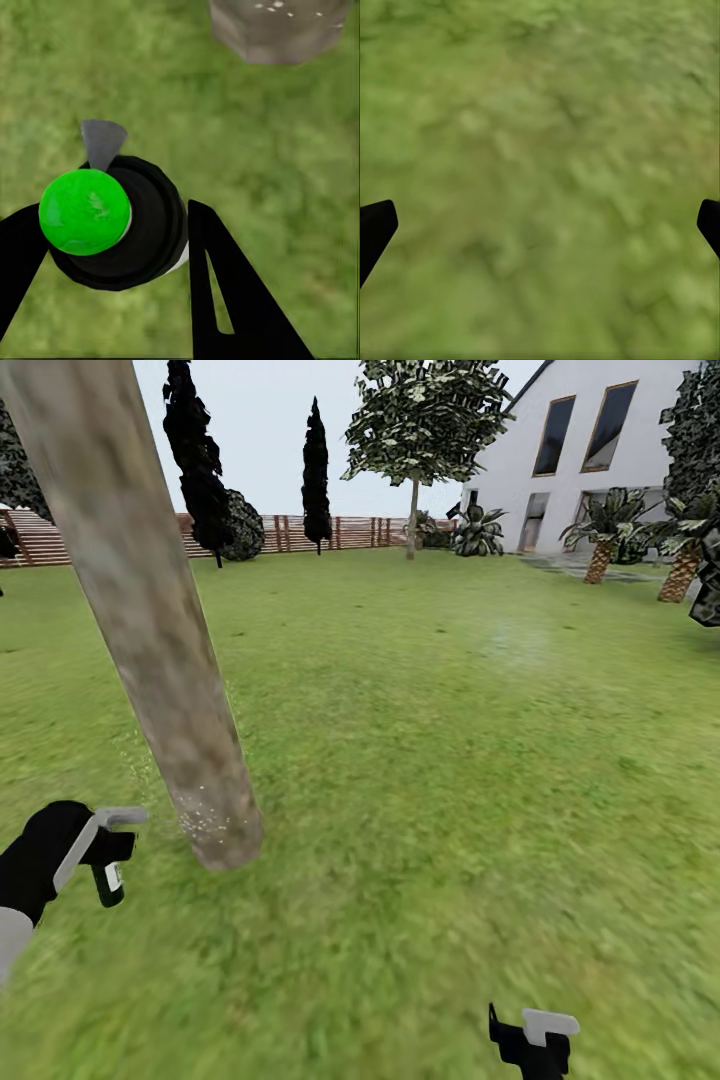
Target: In the garden, pick up the pesticide atomizer on the floor and spray pesticide onto both trees until each tree trunk is fully covered.
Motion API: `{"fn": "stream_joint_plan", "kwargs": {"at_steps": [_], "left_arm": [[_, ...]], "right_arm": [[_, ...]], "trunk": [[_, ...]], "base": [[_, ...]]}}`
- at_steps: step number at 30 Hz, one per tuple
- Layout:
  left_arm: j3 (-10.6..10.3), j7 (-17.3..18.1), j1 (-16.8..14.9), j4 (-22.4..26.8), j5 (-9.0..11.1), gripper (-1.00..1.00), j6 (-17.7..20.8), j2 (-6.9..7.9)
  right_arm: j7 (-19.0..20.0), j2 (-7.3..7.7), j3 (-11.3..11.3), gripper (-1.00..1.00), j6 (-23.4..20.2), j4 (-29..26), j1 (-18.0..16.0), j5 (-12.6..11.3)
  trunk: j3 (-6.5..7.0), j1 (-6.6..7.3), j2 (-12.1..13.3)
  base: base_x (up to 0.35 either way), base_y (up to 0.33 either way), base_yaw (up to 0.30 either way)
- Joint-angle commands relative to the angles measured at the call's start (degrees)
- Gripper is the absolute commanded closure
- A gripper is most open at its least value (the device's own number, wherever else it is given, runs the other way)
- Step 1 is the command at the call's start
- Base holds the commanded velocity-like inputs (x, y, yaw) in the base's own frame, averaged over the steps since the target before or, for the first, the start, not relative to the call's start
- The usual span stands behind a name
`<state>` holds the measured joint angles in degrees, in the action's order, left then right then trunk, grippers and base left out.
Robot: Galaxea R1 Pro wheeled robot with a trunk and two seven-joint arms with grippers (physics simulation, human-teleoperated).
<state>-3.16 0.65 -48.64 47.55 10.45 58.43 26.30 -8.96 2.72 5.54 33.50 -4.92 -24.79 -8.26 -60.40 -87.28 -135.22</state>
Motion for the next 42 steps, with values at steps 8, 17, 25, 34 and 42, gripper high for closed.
{"fn": "stream_joint_plan", "kwargs": {"at_steps": [8,17,25,34,42], "left_arm": [[-8.9,3.6,-0.6,0.7,0.6,1.00,0.3,-2.69],[-9.1,6.2,-2.7,0.9,0.3,1.00,0.3,0.40],[-8.7,6.2,-2.7,1.0,0.5,1.00,0.3,0.42],[-8.1,6.1,-2.9,2.9,0.4,1.00,0.3,0.41],[-8.2,6.1,-2.9,3.1,0.4,1.00,0.3,0.17]], "right_arm": [[0.0,0.00,0.0,-1.00,0.0,0.0,0.0,0.0],[0.0,0.00,0.0,-1.00,0.0,0.0,0.0,0.0],[0.0,0.00,0.0,-1.00,0.0,0.0,0.0,0.0],[0.0,0.00,0.0,-1.00,0.0,0.0,0.0,0.0],[0.0,0.00,0.0,-1.00,0.0,0.0,0.0,0.0]], "trunk": [[0.00,0.00,0.0],[0.00,0.00,0.0],[0.00,0.00,0.0],[0.00,0.00,0.0],[0.00,0.00,0.0]], "base": [[0.000,0.000,0.000],[0.000,0.000,0.131],[0.064,-0.142,0.013],[-0.091,-0.260,0.142],[-0.042,-0.253,0.165]]}}
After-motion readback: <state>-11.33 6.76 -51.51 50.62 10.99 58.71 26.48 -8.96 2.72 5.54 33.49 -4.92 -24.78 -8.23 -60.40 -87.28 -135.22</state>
